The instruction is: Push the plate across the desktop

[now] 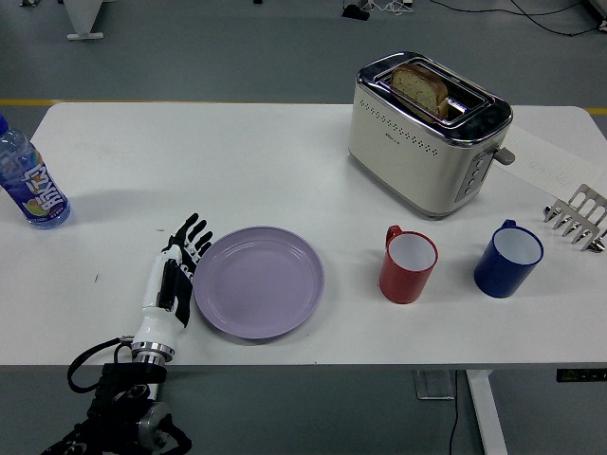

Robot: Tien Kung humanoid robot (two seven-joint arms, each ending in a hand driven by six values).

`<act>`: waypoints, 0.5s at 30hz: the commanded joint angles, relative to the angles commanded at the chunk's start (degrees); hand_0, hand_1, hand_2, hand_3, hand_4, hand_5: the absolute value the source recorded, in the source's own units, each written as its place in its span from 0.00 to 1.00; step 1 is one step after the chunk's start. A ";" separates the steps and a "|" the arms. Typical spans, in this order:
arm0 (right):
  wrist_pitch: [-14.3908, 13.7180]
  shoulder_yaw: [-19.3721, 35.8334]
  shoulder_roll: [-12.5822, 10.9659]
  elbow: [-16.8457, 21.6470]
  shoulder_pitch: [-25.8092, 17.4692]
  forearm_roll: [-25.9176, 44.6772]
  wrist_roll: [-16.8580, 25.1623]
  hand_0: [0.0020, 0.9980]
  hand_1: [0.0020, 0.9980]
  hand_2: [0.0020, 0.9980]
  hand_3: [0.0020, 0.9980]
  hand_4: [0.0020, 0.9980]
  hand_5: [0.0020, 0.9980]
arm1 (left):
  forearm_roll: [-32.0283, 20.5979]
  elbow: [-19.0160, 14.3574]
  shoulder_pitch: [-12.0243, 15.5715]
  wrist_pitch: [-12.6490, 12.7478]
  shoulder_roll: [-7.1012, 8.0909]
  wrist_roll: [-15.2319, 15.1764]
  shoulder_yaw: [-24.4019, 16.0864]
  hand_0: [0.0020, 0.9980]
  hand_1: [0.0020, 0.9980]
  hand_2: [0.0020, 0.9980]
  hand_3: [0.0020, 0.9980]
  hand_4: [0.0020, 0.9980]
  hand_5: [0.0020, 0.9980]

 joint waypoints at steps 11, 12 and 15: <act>-0.15 0.17 -0.02 0.09 -0.46 -0.30 -0.23 0.55 0.45 0.57 0.58 0.30 0.47 | -0.53 -0.16 0.24 0.03 0.00 -0.06 1.77 0.87 0.88 0.92 0.92 0.52 1.00; -0.17 0.23 -0.01 0.10 -0.52 -0.36 -0.26 0.55 0.45 0.57 0.58 0.30 0.47 | -0.58 -0.32 0.27 0.06 0.00 -0.11 2.10 0.87 0.88 0.92 0.92 0.52 1.00; -0.17 0.29 -0.01 0.11 -0.57 -0.48 -0.30 0.55 0.45 0.57 0.58 0.30 0.47 | -0.71 -0.70 0.23 0.09 0.00 -0.14 3.02 0.87 0.88 0.92 0.92 0.52 1.00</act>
